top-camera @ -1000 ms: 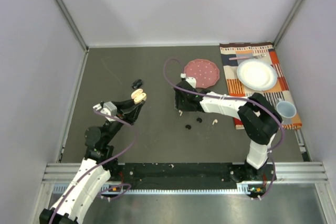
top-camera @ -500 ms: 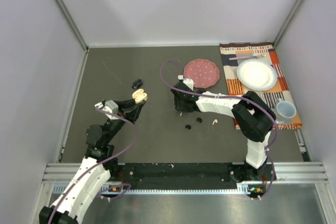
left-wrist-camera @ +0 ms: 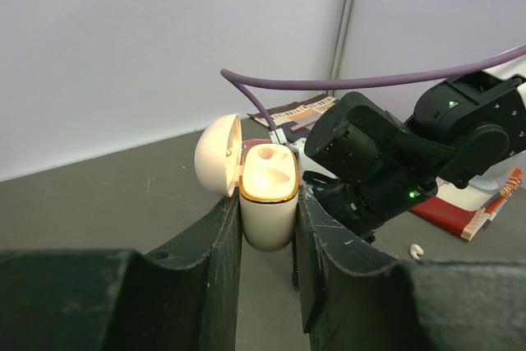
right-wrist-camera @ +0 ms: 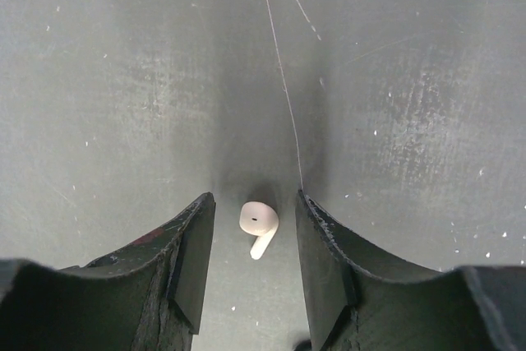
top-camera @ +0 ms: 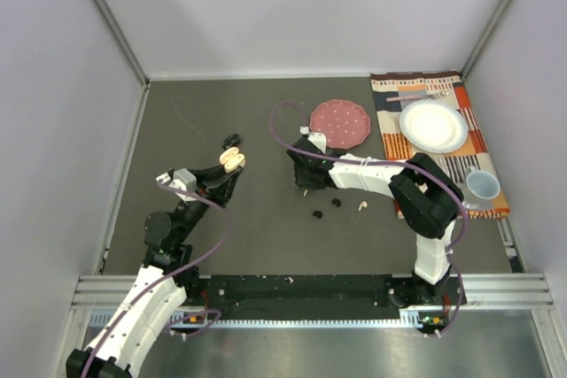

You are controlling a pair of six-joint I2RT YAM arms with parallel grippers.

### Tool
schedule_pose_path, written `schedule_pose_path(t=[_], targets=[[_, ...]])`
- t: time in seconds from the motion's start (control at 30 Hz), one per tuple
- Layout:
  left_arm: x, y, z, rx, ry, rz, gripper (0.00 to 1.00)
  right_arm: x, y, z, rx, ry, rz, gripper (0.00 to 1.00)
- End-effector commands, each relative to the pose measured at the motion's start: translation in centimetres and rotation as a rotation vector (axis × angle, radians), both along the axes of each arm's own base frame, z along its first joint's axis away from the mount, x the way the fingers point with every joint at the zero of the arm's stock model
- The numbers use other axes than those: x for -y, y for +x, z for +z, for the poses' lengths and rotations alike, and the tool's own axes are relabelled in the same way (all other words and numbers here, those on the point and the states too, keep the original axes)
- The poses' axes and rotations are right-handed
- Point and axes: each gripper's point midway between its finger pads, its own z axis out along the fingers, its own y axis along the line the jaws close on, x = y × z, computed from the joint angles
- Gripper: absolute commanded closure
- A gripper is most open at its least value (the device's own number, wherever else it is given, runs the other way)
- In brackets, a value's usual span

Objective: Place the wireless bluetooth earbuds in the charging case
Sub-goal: Pick up the right earbud from the center of the board.

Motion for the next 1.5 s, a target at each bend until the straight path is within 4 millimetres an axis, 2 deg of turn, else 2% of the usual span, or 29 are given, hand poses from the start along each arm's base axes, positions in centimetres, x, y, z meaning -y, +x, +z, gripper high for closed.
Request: schedule_pose_path(t=[0.0, 0.33, 0.4, 0.87, 1.13, 1.47], targets=[[-0.7, -0.2, 2.5, 0.074, -0.048, 0.029, 1.0, -0.4, 0.2, 0.1, 0.012, -0.013, -0.008, 0.57], [-0.9, 0.0, 2.2, 0.066, -0.061, 0.039, 1.0, -0.3, 0.0, -0.5, -0.002, -0.024, -0.001, 0.63], [-0.8, 0.0, 2.2, 0.064, -0.06, 0.038, 1.0, -0.3, 0.1, -0.5, 0.001, -0.026, 0.001, 0.69], [-0.6, 0.3, 2.1, 0.053, -0.059, 0.028, 1.0, -0.9, -0.5, -0.8, -0.004, -0.045, 0.029, 0.68], [-0.6, 0.4, 1.7, 0.045, -0.061, 0.033, 1.0, 0.0, -0.5, -0.7, 0.031, -0.126, -0.012, 0.62], [-0.7, 0.4, 1.5, 0.04, -0.059, 0.04, 1.0, 0.2, -0.6, -0.6, 0.033, -0.133, -0.03, 0.65]])
